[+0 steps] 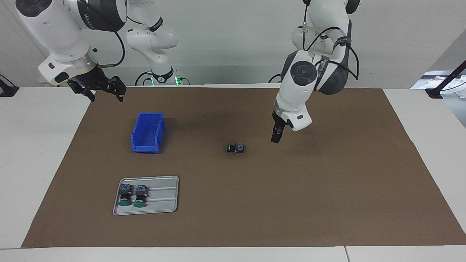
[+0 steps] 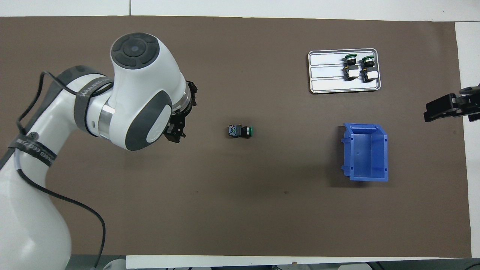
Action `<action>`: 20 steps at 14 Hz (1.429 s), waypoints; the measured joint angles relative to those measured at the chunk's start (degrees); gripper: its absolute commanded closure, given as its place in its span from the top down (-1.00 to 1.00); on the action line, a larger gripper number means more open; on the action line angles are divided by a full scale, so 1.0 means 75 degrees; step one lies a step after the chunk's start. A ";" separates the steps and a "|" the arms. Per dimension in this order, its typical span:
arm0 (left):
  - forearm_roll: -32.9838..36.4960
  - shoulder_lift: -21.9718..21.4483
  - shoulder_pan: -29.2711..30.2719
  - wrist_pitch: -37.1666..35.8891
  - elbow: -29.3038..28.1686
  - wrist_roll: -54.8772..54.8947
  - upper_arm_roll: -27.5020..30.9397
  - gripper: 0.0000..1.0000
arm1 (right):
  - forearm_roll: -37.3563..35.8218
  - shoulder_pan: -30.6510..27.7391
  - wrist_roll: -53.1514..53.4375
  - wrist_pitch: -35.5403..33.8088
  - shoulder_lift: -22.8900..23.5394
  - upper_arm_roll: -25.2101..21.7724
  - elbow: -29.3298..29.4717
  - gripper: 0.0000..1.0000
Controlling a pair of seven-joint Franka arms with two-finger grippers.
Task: Place and press button with both arms
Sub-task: 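Move the left gripper over the green button while the right withdraws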
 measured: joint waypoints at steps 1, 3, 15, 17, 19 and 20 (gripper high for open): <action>-0.0001 0.0160 -0.0121 0.0147 0.0075 -0.0295 -0.0002 0.99 | 0.0000 -0.0001 -0.0001 -0.0001 -0.0020 -0.0019 0.0000 0.97; -0.0001 0.0536 -0.0400 0.0280 0.0336 -0.0845 -0.0001 0.99 | 0.0000 0.0019 -0.0002 -0.0007 -0.0065 -0.0021 0.0000 0.97; 0.0000 0.1806 -0.1399 0.1521 0.0865 -0.2962 0.0007 0.98 | 0.0000 0.0046 -0.0002 -0.0011 -0.0086 -0.0012 -0.0005 0.97; 0.0000 0.1925 -0.1433 0.1660 0.0865 -0.3147 0.0009 0.97 | 0.0000 0.0046 -0.0002 -0.0011 -0.0086 -0.0012 -0.0005 0.97; 0.0001 0.2071 -0.1456 0.1844 0.0865 -0.3240 0.0009 0.96 | 0.0000 0.0046 -0.0002 -0.0011 -0.0086 -0.0012 -0.0005 0.97; 0.0001 0.2126 -0.1462 0.1897 0.0865 -0.3257 0.0009 0.94 | 0.0000 0.0046 -0.0002 -0.0011 -0.0086 -0.0012 -0.0005 0.97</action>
